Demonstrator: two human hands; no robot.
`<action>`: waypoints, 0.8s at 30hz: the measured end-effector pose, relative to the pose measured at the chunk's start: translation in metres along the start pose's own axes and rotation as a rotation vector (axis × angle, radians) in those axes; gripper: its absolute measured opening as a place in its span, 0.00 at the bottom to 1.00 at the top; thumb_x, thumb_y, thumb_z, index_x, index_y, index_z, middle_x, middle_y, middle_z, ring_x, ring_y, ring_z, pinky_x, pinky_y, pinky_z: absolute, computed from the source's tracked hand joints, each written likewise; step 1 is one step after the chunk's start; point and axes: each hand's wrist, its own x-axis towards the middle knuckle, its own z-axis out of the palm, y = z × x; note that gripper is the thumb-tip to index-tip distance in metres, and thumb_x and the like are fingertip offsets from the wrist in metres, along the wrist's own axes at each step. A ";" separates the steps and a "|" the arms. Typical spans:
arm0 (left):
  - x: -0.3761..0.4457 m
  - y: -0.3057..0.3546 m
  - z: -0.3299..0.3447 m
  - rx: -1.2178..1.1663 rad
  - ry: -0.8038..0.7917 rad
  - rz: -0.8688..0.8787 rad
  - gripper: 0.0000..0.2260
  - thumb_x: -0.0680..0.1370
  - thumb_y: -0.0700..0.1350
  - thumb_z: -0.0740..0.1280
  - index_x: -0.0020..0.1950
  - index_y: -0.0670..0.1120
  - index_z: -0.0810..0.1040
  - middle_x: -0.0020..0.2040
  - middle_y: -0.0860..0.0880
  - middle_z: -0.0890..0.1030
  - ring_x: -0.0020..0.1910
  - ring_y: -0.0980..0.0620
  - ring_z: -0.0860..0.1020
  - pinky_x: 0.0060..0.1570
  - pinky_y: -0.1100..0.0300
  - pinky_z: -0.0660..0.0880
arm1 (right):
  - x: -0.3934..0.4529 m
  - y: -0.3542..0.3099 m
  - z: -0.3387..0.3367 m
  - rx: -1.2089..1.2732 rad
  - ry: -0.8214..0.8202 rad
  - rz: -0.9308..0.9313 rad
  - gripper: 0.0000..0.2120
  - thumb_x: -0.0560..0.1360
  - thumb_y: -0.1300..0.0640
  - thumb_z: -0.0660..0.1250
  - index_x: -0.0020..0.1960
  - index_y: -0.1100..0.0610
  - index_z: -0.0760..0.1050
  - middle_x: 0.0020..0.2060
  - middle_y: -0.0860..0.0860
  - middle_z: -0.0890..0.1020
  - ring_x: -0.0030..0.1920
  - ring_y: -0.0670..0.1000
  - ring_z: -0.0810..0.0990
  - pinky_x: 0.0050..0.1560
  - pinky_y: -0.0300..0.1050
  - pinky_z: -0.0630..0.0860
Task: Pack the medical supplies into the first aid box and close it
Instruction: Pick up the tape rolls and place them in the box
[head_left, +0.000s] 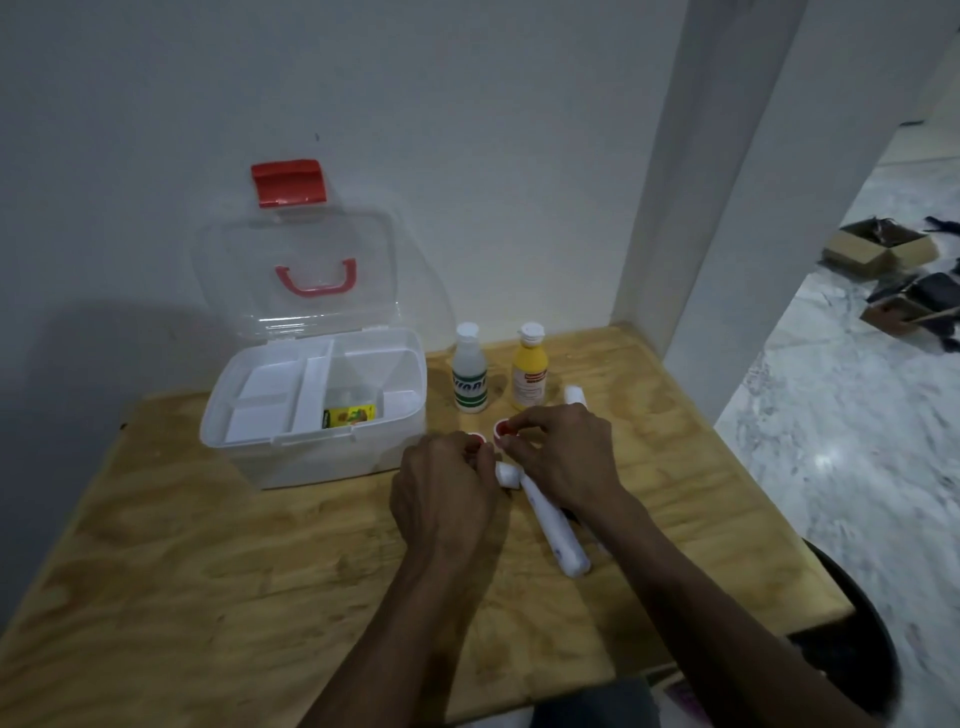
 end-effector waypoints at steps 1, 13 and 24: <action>0.001 0.001 0.000 0.003 -0.005 -0.023 0.11 0.75 0.55 0.65 0.51 0.54 0.85 0.44 0.49 0.84 0.44 0.48 0.81 0.38 0.56 0.76 | 0.001 0.003 0.001 -0.014 -0.002 -0.011 0.10 0.71 0.42 0.70 0.44 0.46 0.85 0.39 0.45 0.86 0.46 0.52 0.82 0.50 0.54 0.77; 0.014 0.014 0.003 0.117 -0.065 -0.118 0.11 0.75 0.55 0.69 0.51 0.50 0.85 0.46 0.48 0.84 0.45 0.46 0.82 0.39 0.58 0.74 | 0.005 0.014 0.002 -0.111 -0.057 -0.077 0.07 0.73 0.44 0.69 0.48 0.44 0.83 0.43 0.44 0.85 0.52 0.49 0.78 0.47 0.48 0.59; 0.000 0.016 -0.006 0.102 -0.013 0.083 0.09 0.78 0.50 0.66 0.51 0.51 0.85 0.45 0.46 0.84 0.45 0.46 0.80 0.45 0.53 0.75 | -0.004 0.010 -0.015 0.023 0.074 -0.093 0.05 0.72 0.47 0.72 0.45 0.46 0.84 0.43 0.47 0.85 0.49 0.52 0.80 0.50 0.54 0.70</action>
